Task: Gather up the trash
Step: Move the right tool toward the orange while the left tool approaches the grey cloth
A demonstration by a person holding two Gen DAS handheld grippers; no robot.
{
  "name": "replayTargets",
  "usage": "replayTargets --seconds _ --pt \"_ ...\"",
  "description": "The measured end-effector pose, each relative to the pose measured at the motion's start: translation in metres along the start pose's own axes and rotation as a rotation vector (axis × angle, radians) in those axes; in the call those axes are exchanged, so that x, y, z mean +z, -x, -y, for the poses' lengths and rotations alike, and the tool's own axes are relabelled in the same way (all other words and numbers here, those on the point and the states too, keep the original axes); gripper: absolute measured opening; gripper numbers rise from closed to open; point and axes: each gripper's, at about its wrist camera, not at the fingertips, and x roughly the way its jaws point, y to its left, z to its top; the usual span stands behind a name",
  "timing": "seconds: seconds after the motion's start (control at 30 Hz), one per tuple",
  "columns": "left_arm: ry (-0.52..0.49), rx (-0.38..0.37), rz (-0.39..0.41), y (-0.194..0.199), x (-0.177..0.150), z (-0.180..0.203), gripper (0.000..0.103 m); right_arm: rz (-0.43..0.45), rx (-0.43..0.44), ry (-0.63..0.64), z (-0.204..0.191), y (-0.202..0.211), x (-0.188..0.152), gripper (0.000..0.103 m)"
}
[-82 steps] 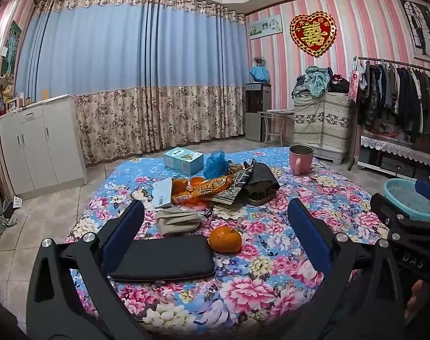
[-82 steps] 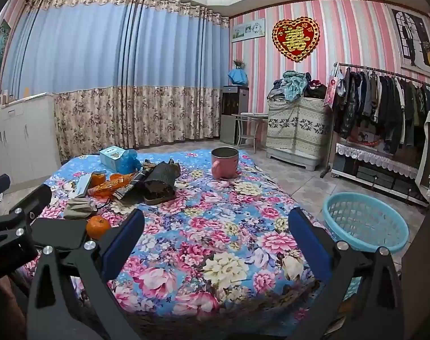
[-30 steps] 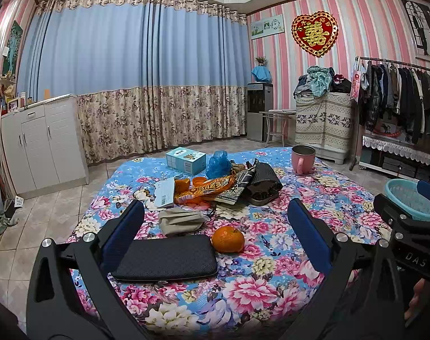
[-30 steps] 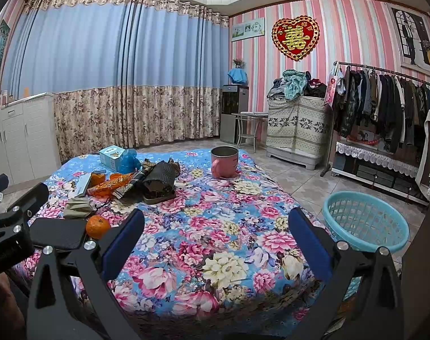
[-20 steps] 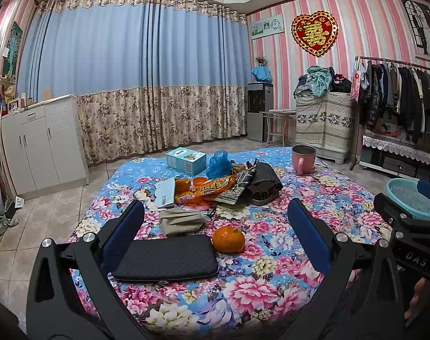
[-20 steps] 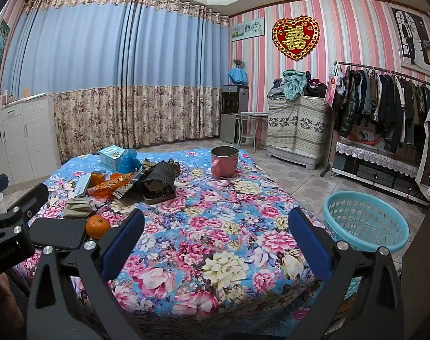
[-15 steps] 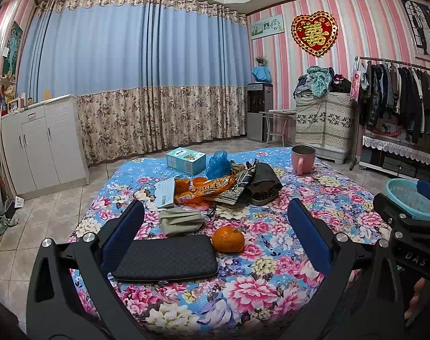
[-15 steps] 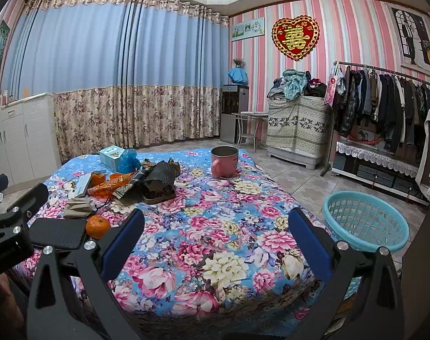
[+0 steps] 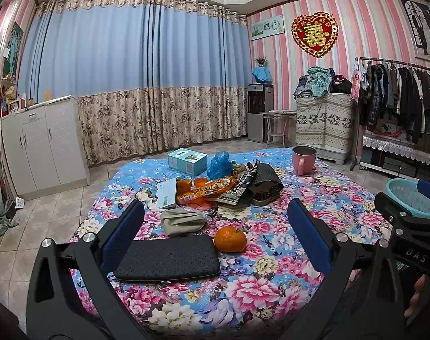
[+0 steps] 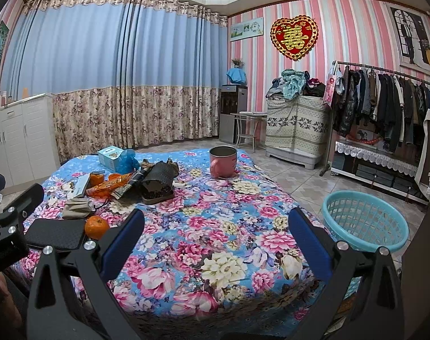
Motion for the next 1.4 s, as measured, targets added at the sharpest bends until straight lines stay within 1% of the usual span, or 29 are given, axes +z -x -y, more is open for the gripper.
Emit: replayTargets --seconds 0.17,0.4,0.57,0.67,0.77,0.83,0.97,1.03,1.1,1.17,1.2,1.27,1.33,1.4 --pt "-0.004 0.004 0.0 0.003 0.001 -0.001 0.098 0.0 -0.01 -0.007 0.002 0.001 0.001 0.099" --pt "0.004 0.02 -0.021 -0.001 0.005 -0.004 0.098 0.004 -0.028 0.004 -0.001 -0.003 -0.001 0.099" --pt "0.028 0.018 -0.053 -0.013 0.01 -0.013 0.098 0.003 -0.037 0.003 -0.001 -0.006 0.003 0.099" --pt "0.027 0.04 -0.086 -0.026 0.016 -0.021 0.098 -0.01 -0.039 -0.008 0.002 -0.013 0.006 0.099" --pt "0.037 0.055 -0.097 -0.034 0.022 -0.031 0.098 -0.012 -0.042 -0.008 0.003 -0.019 0.011 0.099" --pt "0.043 0.064 -0.089 -0.039 0.03 -0.042 0.098 -0.011 -0.037 -0.006 0.002 -0.023 0.014 0.099" --pt "0.003 0.108 -0.048 -0.047 0.042 -0.058 0.098 0.0 -0.032 0.012 -0.005 -0.03 0.023 0.099" --pt "0.006 0.12 -0.059 -0.057 0.043 -0.071 0.098 0.0 -0.024 0.016 -0.01 -0.035 0.028 0.099" --pt "0.023 0.112 -0.1 -0.07 0.041 -0.086 0.098 -0.002 -0.009 0.01 -0.015 -0.04 0.033 0.099" --pt "0.058 0.108 -0.131 -0.079 0.037 -0.097 0.098 -0.004 0.008 0.015 -0.023 -0.045 0.036 0.099" --pt "0.091 0.104 -0.15 -0.085 0.033 -0.106 0.098 -0.003 0.018 0.023 -0.028 -0.048 0.038 0.099" --pt "0.113 0.1 -0.169 -0.092 0.03 -0.115 0.098 0.003 0.034 0.049 -0.038 -0.052 0.04 0.099" --pt "0.1 0.111 -0.16 -0.095 0.028 -0.12 0.098 0.011 0.056 0.08 -0.051 -0.057 0.039 0.099" --pt "0.083 0.126 -0.148 -0.098 0.025 -0.124 0.098 0.001 0.09 0.095 -0.062 -0.065 0.035 0.099"
